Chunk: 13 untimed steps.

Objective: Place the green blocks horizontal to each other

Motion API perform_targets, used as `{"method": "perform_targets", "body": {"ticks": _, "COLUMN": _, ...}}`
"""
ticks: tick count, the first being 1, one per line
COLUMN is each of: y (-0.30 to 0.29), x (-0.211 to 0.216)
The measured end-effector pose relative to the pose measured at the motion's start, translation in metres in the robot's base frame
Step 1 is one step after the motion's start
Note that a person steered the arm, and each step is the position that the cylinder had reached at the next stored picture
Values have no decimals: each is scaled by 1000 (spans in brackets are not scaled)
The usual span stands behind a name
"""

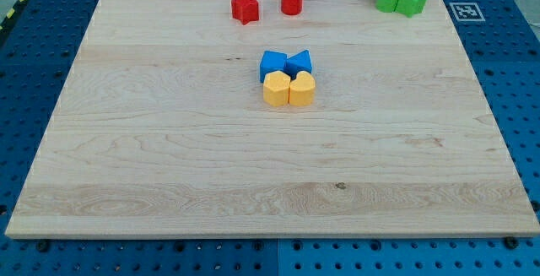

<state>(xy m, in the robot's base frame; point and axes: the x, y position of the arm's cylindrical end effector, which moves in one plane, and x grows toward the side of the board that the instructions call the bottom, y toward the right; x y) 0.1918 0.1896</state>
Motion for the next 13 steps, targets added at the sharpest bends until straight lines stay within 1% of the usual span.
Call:
{"method": "perform_targets", "body": {"ticks": 2, "y": 4, "x": 1}}
{"method": "perform_targets", "body": {"ticks": 4, "y": 4, "x": 38}}
{"method": "perform_targets", "body": {"ticks": 5, "y": 1, "x": 48}}
{"method": "perform_targets", "body": {"ticks": 6, "y": 0, "x": 19}}
{"method": "perform_targets", "body": {"ticks": 7, "y": 4, "x": 1}}
{"method": "perform_targets", "body": {"ticks": 8, "y": 37, "x": 1}}
{"method": "perform_targets", "body": {"ticks": 9, "y": 45, "x": 1}}
{"method": "perform_targets", "body": {"ticks": 12, "y": 45, "x": 43}}
{"method": "perform_targets", "body": {"ticks": 13, "y": 39, "x": 50}}
